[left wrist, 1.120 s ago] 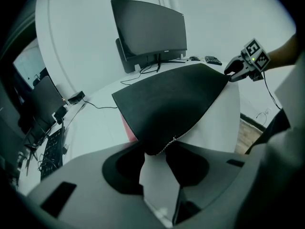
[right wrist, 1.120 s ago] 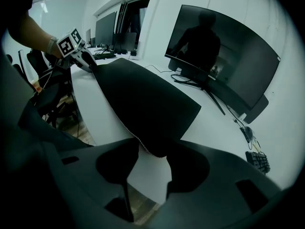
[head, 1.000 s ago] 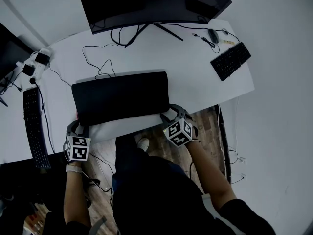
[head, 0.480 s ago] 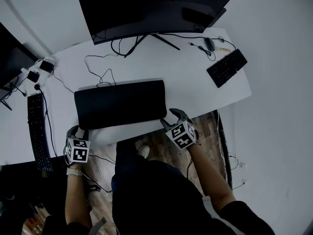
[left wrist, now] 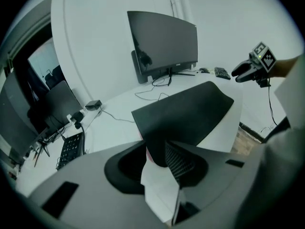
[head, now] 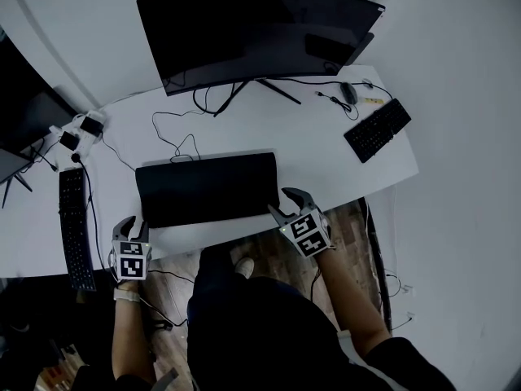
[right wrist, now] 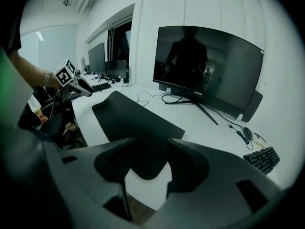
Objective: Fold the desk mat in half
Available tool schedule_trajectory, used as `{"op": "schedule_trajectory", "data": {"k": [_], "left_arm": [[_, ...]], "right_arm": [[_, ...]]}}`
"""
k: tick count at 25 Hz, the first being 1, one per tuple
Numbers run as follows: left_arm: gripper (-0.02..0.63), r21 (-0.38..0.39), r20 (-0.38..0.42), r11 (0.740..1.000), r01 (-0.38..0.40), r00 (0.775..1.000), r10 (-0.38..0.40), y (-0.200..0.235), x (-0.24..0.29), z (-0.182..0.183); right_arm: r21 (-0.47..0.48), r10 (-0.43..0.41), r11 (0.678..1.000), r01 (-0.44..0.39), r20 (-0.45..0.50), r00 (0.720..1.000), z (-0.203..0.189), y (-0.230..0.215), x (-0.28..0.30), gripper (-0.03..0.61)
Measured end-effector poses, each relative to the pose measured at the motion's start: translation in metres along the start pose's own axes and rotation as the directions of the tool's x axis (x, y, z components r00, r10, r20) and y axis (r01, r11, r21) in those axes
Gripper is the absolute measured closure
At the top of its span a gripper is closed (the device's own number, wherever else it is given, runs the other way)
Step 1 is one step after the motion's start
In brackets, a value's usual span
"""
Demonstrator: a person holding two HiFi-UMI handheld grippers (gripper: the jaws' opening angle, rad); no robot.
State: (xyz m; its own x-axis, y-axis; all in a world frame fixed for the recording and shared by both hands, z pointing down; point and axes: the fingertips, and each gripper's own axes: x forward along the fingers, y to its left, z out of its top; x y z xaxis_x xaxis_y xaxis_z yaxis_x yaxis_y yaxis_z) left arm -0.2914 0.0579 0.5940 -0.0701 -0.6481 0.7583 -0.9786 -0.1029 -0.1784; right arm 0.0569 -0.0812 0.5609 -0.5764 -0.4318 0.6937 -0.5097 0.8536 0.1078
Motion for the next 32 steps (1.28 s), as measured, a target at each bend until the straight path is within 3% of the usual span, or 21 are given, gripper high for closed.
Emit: {"op": "schedule_trajectory", "data": {"k": [6,14,22,28,32], "left_arm": [[0.577,-0.034,0.162,0.997,0.076,0.984,-0.069,-0.015,-0.019,0.075],[0.604,0.009,0.367,0.980,0.199,0.911,-0.189,-0.051,-0.045,0.192],[0.606,0.110,0.542,0.928,0.357,0.761,-0.357,-0.092,-0.081,0.304],[0.604,0.212,0.613,0.892,0.400,0.657,-0.440,-0.122,-0.112,0.359],[0.604,0.279,0.620,0.852,0.442,0.595,-0.512,-0.149,-0.131,0.381]], "right_arm": [[0.085,-0.002,0.996,-0.009,0.124,0.992,0.046,-0.010,-0.026,0.450],[0.130,-0.044,0.992,0.012,0.249,0.967,0.104,-0.033,-0.069,0.531],[0.224,-0.130,0.973,0.049,0.361,0.924,0.155,-0.060,-0.122,0.538],[0.259,-0.198,0.962,0.088,0.439,0.876,0.180,-0.064,-0.165,0.538],[0.272,-0.240,0.955,0.120,0.471,0.849,0.190,-0.060,-0.189,0.538]]}}
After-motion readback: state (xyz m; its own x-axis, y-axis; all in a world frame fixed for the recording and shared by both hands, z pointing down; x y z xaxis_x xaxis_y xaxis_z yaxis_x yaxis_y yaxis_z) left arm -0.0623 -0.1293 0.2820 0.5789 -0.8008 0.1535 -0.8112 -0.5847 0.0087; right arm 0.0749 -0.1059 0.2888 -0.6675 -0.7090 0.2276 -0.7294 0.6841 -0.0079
